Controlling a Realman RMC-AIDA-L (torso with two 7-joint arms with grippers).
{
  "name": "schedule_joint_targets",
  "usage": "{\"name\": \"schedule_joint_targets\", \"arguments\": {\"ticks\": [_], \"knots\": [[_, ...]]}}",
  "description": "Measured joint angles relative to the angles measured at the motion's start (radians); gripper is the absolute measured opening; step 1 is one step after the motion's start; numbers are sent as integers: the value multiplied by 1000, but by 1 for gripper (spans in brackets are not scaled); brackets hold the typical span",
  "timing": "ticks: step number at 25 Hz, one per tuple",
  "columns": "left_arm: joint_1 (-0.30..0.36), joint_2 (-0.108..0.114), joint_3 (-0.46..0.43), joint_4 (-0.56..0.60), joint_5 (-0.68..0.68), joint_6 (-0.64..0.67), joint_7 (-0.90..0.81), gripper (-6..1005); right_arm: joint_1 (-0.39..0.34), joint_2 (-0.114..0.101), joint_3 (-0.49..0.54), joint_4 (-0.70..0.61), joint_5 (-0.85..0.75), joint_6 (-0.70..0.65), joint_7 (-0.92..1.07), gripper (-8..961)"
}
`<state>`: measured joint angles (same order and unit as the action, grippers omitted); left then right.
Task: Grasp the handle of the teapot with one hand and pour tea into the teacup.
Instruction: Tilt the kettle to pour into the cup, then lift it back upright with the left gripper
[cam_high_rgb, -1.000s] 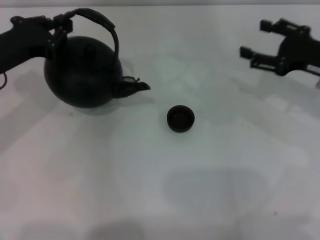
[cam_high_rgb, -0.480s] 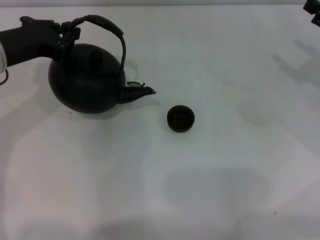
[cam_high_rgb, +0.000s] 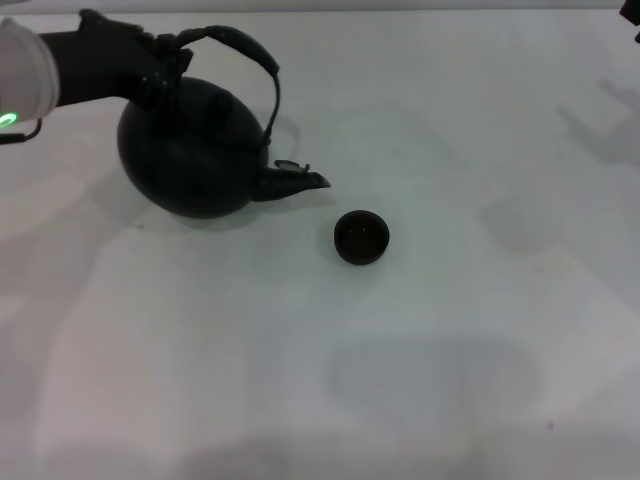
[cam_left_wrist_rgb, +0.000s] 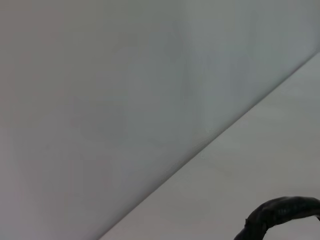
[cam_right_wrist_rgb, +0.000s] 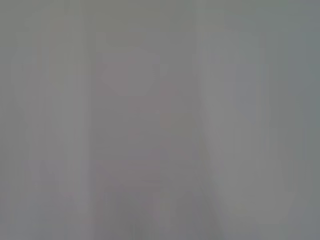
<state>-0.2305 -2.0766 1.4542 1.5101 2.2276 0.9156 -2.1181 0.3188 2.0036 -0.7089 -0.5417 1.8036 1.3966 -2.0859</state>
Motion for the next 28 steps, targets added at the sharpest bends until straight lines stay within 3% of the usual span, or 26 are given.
{"name": "schedule_joint_targets", "arguments": {"ticks": [9,28], "knots": [[-30,1,95,81,158,14,-106,147,2,-1,21,0,2,-4,-3,859],[-69,1,195,129,290,48,-189,144,8,-2,34,0,4,-20,-13,859]]}}
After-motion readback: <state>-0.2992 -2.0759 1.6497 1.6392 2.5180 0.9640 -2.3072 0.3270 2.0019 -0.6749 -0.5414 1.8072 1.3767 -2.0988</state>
